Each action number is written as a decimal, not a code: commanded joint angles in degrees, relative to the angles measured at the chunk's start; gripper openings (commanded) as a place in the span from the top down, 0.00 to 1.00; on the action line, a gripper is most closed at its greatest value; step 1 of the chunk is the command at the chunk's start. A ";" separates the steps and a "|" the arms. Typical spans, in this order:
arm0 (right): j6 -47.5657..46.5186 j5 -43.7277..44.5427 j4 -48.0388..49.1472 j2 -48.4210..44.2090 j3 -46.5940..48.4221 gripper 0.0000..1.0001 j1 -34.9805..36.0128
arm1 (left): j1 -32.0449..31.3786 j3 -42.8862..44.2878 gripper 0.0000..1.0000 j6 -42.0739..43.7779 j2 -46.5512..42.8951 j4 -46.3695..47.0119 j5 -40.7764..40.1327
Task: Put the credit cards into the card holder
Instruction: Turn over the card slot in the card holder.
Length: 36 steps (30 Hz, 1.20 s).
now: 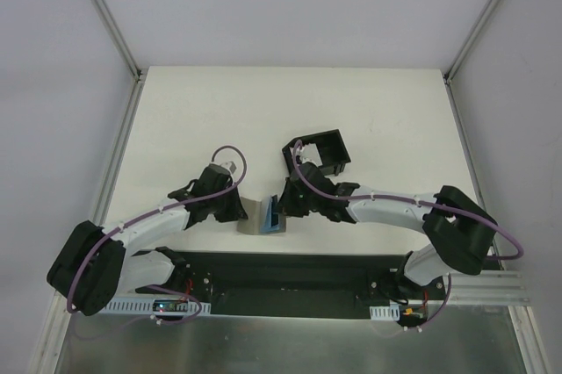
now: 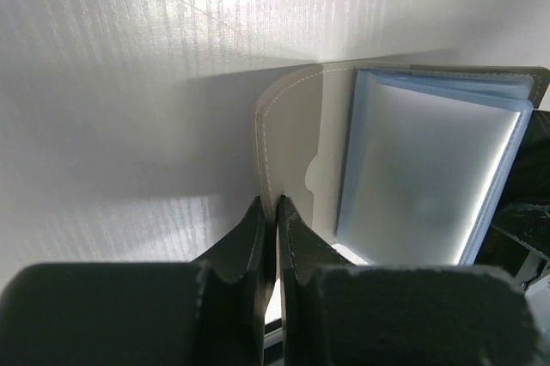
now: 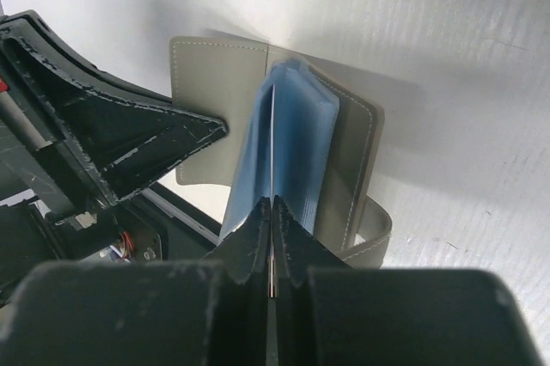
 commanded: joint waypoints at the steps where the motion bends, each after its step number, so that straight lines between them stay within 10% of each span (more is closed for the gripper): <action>1: -0.45 -1.21 2.40 0.21 2.43 1.00 0.17 | 0.35 -2.68 0.96 -2.63 1.19 5.40 3.17; 17: 1.31 4.50 -2.87 3.55 0.06 1.00 0.52 | 0.52 -7.69 0.58 -2.72 -2.40 10.88 5.30; 23: 0.87 3.80 -2.87 4.07 0.32 1.00 0.60 | 0.52 -6.65 0.92 -1.31 -3.29 9.55 5.38; 36: 0.52 3.54 -2.79 3.64 -0.12 1.00 0.43 | 0.52 -5.50 1.00 -1.05 -2.85 8.50 4.77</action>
